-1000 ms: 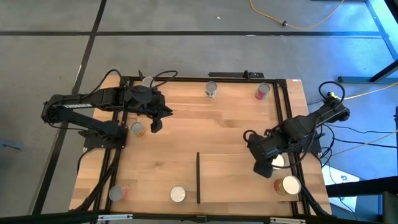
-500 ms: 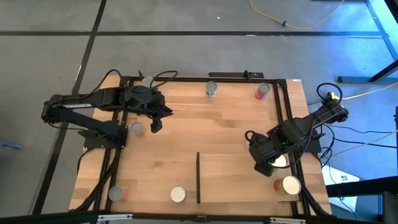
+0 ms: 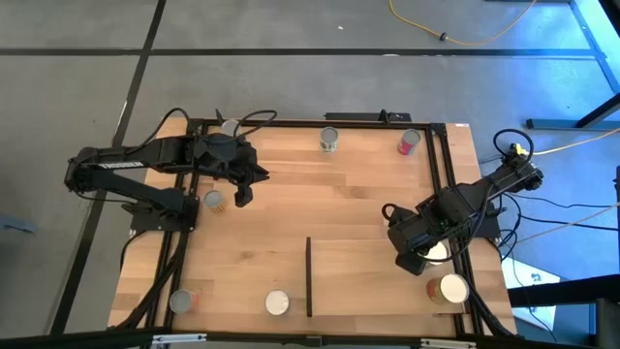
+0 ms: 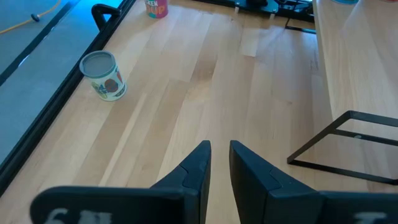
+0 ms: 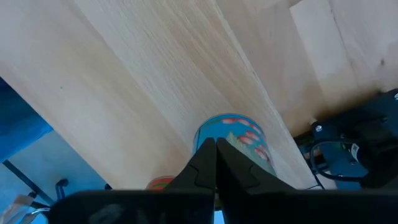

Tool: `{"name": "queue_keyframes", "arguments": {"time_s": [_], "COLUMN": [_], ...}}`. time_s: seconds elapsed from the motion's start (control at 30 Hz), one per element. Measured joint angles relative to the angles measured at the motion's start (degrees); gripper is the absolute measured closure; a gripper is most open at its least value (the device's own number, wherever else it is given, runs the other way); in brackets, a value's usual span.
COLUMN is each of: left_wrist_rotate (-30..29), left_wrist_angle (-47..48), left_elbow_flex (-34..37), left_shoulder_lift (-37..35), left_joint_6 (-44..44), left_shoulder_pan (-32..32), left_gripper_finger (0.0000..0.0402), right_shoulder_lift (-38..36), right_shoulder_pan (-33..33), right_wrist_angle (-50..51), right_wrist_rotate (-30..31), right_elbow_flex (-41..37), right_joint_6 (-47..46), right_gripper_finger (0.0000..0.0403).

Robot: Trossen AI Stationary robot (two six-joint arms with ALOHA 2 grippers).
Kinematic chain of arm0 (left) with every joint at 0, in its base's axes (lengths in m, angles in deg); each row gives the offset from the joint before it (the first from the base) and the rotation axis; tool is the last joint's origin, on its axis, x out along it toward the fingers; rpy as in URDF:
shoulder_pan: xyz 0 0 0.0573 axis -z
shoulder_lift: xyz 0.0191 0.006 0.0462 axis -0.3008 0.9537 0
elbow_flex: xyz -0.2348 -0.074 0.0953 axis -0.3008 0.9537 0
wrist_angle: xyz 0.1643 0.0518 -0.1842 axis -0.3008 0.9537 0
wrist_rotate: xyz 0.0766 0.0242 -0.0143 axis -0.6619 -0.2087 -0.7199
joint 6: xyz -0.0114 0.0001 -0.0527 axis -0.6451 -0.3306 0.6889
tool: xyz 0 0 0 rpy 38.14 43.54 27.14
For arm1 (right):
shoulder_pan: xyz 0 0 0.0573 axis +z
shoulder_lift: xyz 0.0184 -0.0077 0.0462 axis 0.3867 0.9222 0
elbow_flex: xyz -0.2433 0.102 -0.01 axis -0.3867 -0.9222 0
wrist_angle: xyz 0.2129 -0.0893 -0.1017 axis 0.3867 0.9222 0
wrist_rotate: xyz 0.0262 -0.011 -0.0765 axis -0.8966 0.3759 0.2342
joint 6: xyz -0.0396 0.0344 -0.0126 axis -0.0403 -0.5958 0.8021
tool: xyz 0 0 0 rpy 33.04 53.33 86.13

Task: Pick and place cans onto a shelf
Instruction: Put the top canned cherries on the shelf, then put the canned cherries on the shelf

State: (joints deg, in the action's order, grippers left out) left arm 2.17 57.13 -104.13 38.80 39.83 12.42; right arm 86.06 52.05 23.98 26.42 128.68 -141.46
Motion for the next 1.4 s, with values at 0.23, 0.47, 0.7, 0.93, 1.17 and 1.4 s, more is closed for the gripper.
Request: {"name": "queue_keyframes", "arguments": {"time_s": [0.23, 0.47, 0.7, 0.93, 1.17, 1.4], "left_wrist_rotate": [0.0, 0.0, 0.0, 0.0, 6.4, 17.4], "left_wrist_angle": [0.0, 0.0, 0.0, 0.0, 1.6, 4.4], "left_elbow_flex": [0.0, 0.0, 0.0, 0.0, 0.0, 0.0], "left_shoulder_lift": [0.0, 0.0, 0.0, 0.0, 0.0, 0.0], "left_joint_6": [-4.1, -4.5, -4.5, -2.6, 4.5, 10.7], "left_shoulder_pan": [0.0, 0.0, 0.0, 0.0, 0.6, 5.2], "left_gripper_finger": [0.0349, 0.0349, 0.0349, 0.0349, 0.0349, 0.0349], "right_shoulder_lift": [0.0, 0.0, -0.4, -0.8, -0.9, -0.9], "right_shoulder_pan": [0.3, 1.3, 1.3, 1.2, 1.2, 1.2], "right_wrist_angle": [0.0, 0.0, 0.0, 0.0, 0.0, 0.0], "right_wrist_rotate": [-1.2, -2.6, 2.1, 9.9, 21.1, 28.4], "right_elbow_flex": [0.0, 0.0, 0.0, 5.5, 14.3, 20.0], "right_joint_6": [0.2, 0.2, 2.0, 6.1, 10.1, 14.5], "right_gripper_finger": [0.0397, 0.0397, 0.0397, 0.0397, 0.0397, 0.0397]}}
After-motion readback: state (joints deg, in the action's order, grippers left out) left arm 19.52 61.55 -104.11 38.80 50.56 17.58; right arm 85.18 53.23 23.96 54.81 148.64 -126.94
